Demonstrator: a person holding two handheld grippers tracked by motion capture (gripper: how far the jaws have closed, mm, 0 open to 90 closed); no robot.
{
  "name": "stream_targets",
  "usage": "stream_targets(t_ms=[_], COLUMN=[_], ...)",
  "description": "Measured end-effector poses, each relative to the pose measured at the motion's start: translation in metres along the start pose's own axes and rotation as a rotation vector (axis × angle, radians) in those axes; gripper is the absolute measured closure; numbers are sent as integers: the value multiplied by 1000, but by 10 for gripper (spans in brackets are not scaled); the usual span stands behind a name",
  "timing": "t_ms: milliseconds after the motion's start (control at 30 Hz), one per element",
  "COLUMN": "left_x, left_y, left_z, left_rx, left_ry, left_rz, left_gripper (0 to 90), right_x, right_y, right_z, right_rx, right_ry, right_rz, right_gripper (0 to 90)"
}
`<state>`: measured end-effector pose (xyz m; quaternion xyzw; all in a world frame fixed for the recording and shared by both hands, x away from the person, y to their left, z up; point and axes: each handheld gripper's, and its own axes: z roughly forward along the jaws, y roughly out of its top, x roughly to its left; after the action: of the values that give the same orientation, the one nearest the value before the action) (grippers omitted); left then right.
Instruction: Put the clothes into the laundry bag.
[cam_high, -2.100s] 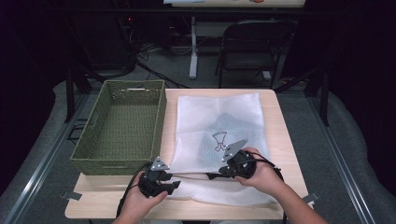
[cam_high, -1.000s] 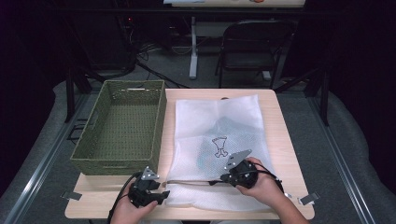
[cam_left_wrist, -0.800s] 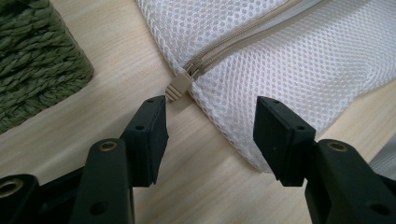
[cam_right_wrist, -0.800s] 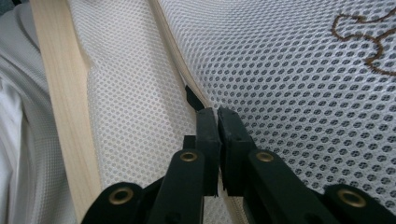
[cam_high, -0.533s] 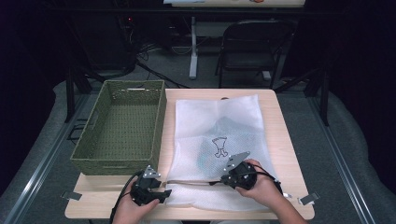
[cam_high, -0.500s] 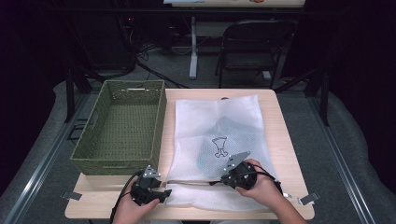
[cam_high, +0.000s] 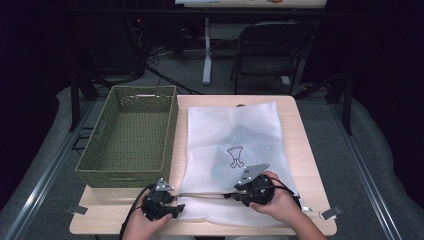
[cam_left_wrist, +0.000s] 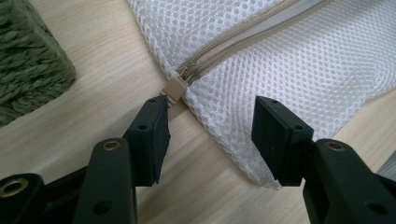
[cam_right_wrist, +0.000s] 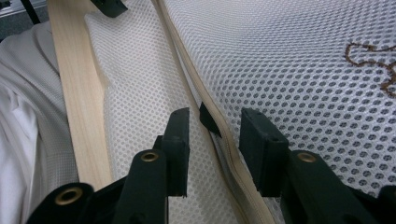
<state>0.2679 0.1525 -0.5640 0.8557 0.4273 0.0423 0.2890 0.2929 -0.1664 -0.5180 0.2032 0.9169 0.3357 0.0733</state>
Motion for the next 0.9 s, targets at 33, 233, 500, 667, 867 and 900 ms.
stream_targets(t_ms=[33,233,500,667,867,900], left_x=[-1,-6,-9,-10,-9,-9], left_y=[0,-2,2,2,4,5], left_z=[0,-3,1,2,4,4], left_rx=[1,10,17,15,14,11], left_ry=[6,-10,19,27,20,15], left_rz=[-3,-6,24,29,22,11], left_gripper=[471,500,584,707,827,841], right_x=[1,0,2,3,6,7], right_y=[0,1,2,3,5,6], right_z=[0,0,2,2,4,5], right_rx=[-2,-24,-36,-51,-46,-45], right_ry=[-4,-19,-36,-33,-32,-35], right_rz=[4,9,10,7,-2,-8], right_gripper=[620,588,571,573,605,613])
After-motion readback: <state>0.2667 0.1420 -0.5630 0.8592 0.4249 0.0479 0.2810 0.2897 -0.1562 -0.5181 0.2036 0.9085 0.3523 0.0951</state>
